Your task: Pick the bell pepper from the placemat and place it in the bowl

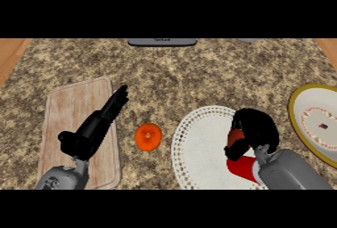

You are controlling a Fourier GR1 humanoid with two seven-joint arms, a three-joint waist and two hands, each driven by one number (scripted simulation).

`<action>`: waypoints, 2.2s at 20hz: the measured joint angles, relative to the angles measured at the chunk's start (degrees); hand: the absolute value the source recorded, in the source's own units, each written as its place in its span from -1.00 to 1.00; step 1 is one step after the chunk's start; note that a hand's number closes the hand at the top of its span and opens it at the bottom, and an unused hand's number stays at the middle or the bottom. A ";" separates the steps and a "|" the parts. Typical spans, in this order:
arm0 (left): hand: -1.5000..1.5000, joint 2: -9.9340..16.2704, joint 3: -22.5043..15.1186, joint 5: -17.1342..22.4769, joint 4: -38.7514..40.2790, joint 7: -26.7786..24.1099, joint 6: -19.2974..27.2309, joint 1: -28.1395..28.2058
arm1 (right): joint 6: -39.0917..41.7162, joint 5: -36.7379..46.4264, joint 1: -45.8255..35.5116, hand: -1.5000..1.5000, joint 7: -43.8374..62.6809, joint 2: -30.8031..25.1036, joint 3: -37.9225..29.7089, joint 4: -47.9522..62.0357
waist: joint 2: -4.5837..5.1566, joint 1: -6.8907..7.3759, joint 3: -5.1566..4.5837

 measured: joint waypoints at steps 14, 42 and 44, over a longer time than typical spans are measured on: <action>0.00 0.25 2.14 -0.32 1.34 -1.44 -1.26 0.21 | -9.95 15.87 0.30 1.00 5.16 -4.69 -7.90 -19.46 | -0.07 -0.61 0.12; 0.00 -3.03 2.14 -3.08 -0.17 -0.36 -2.56 0.98 | -9.70 2.86 3.91 -1.00 -21.36 -11.98 -39.77 10.48 | 0.44 0.80 0.22; 0.00 -3.50 2.05 -3.64 0.49 -0.55 -2.27 0.54 | -8.14 -0.02 2.85 -1.00 -25.04 -11.72 -41.00 13.65 | 0.42 0.73 0.20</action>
